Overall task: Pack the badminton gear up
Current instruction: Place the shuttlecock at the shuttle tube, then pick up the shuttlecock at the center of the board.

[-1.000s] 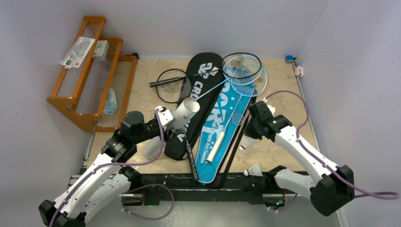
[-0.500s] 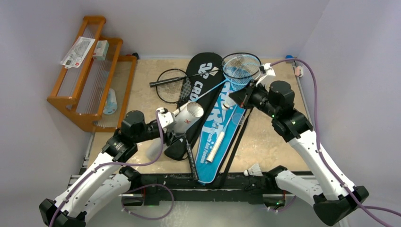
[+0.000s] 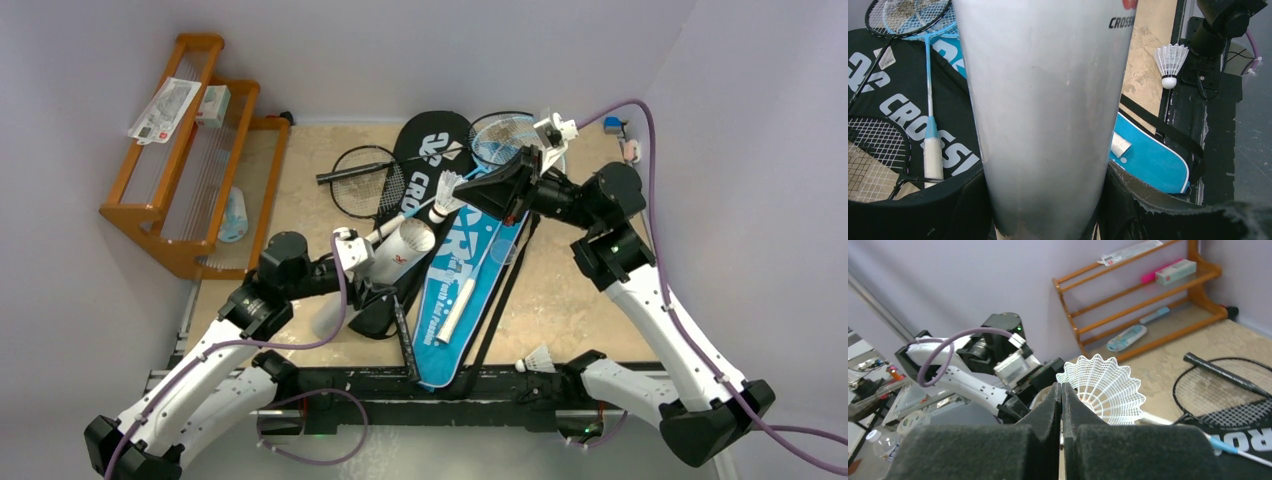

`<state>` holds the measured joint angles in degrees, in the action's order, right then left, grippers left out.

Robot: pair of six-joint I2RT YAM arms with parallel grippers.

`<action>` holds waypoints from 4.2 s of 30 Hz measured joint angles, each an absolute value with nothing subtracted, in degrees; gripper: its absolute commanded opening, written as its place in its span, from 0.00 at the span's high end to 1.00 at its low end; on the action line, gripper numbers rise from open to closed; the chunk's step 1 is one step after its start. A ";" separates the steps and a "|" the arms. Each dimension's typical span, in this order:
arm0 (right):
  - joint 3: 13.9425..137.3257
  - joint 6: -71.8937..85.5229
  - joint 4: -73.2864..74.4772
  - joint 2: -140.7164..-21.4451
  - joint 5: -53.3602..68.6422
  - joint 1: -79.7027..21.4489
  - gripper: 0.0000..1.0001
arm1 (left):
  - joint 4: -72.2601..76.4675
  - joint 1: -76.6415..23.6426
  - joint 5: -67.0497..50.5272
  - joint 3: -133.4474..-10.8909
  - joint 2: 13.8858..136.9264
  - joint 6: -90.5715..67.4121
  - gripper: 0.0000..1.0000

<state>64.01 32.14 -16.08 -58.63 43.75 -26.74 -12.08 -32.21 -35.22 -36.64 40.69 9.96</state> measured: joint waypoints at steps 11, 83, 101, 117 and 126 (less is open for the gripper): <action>65.06 31.59 -20.23 -61.12 48.99 -32.56 1.00 | -11.55 -32.21 -35.11 -36.64 41.36 9.91 0.55; 70.61 23.09 2.26 -81.01 53.69 -42.48 0.20 | -16.97 -31.88 -29.95 -35.88 43.24 9.58 0.56; 66.61 24.16 14.72 -66.32 27.86 -29.85 0.15 | -14.44 -31.94 -29.58 -35.88 42.39 9.58 0.55; 54.04 43.75 51.90 -60.93 -5.54 -30.09 0.06 | -14.48 -31.94 -28.10 -35.88 41.56 9.58 0.55; 44.34 52.40 57.52 -59.61 -8.95 -30.09 0.07 | -14.48 -31.94 -28.01 -35.88 40.73 9.58 0.55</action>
